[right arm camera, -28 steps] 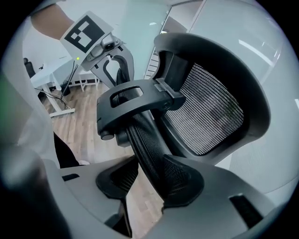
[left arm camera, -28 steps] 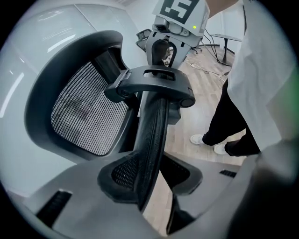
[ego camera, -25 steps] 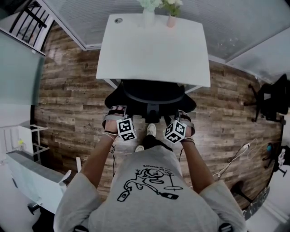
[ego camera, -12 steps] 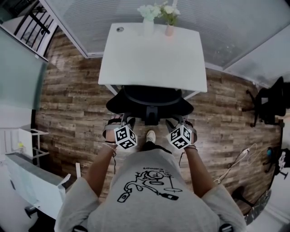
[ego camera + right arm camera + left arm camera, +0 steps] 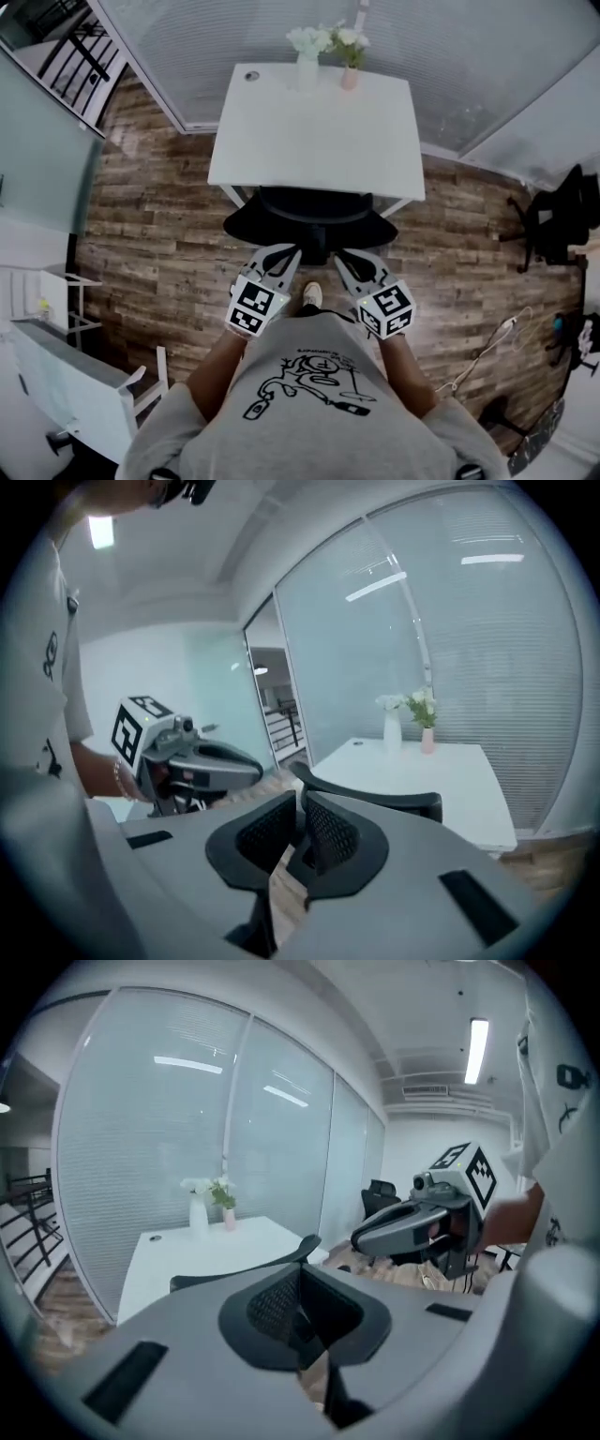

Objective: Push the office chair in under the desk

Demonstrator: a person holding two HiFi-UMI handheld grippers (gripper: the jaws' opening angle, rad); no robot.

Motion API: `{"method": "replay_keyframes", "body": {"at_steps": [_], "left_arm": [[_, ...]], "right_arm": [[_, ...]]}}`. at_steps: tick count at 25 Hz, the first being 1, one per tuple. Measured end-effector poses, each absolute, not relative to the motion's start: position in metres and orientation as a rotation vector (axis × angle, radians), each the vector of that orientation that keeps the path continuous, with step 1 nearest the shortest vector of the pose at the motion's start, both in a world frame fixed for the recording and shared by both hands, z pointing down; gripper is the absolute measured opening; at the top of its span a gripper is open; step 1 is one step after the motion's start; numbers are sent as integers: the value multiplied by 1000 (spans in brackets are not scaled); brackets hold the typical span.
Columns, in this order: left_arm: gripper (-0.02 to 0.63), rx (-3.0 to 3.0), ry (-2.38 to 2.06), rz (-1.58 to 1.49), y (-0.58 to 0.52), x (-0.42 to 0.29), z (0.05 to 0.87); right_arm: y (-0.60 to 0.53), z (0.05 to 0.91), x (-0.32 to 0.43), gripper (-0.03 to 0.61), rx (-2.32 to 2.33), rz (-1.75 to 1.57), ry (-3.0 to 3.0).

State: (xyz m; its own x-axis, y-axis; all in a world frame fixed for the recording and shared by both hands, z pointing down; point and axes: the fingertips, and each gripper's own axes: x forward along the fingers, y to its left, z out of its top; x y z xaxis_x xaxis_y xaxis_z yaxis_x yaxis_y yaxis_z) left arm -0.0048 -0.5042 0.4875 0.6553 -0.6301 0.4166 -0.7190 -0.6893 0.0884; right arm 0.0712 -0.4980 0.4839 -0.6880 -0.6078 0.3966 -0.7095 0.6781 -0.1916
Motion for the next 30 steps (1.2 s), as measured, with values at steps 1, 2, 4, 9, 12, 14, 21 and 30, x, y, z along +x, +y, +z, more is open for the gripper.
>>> {"method": "replay_keyframes", "body": {"at_steps": [1, 2, 4, 9, 12, 14, 21, 30], "left_arm": [[3, 2635, -1093, 488, -501, -2, 480], [3, 2640, -1092, 460, -498, 0, 473], [3, 2645, -1076, 397, -492, 4, 461], [3, 2684, -1038, 241, -474, 14, 425], [3, 2707, -1048, 236, -470, 18, 418], [3, 2705, -1056, 224, -473, 19, 419], [3, 2671, -1067, 198, -479, 14, 416], [3, 2695, -1084, 190, -481, 12, 411]], "right_arm": [[-496, 471, 69, 55, 1057, 492, -2632], [-493, 459, 66, 52, 1063, 498, -2664], [-487, 441, 61, 47, 1063, 502, -2710], [-475, 413, 50, 34, 1039, 497, -2774], [-470, 404, 45, 34, 1026, 491, -2794], [-469, 403, 43, 34, 1019, 488, -2798], [-470, 403, 44, 34, 1020, 481, -2795], [-470, 397, 48, 34, 1027, 455, -2795]]}}
